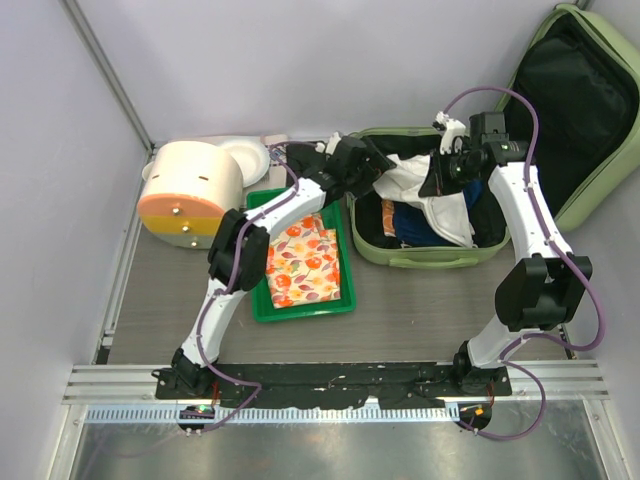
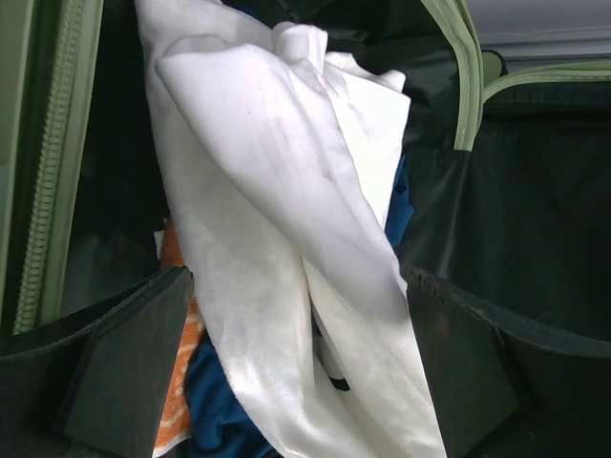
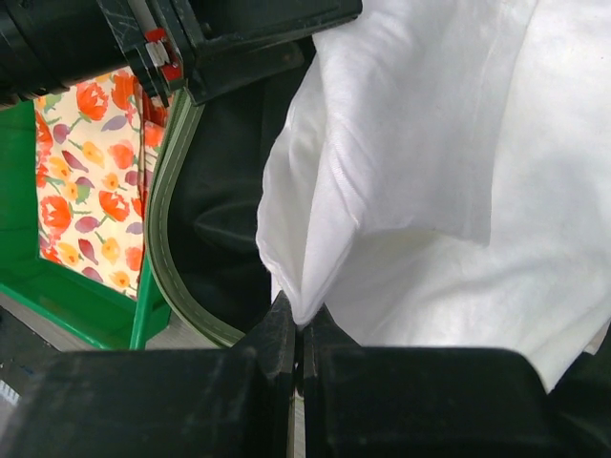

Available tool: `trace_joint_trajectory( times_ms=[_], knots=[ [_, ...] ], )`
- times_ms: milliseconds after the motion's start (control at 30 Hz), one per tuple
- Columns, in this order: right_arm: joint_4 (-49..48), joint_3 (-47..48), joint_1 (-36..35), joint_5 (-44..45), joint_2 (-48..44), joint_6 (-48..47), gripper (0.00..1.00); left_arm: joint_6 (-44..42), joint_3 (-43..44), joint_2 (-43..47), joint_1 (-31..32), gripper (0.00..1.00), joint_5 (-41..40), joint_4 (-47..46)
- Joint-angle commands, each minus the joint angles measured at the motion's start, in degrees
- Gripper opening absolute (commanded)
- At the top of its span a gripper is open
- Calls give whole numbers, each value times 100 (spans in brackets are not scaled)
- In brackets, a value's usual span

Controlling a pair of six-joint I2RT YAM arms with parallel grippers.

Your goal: Open, take out, and arrange the luggage

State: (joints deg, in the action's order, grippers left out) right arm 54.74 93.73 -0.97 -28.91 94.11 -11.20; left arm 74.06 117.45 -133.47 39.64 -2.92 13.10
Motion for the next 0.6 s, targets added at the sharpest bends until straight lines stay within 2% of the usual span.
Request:
trace_joint_trajectory(
  times_ms=[0,300,567],
  knots=[
    [-253,303,27,-238,-411,171,1,249,-29,-91,44,100,134,-265],
    [-209,435,238,-177,-428,145,1,689,-600,-48,53,100,494,-1029],
    [-209,532,291,-168,-323,101,1,636,-521,-4,70,100,459,-204]
  ],
)
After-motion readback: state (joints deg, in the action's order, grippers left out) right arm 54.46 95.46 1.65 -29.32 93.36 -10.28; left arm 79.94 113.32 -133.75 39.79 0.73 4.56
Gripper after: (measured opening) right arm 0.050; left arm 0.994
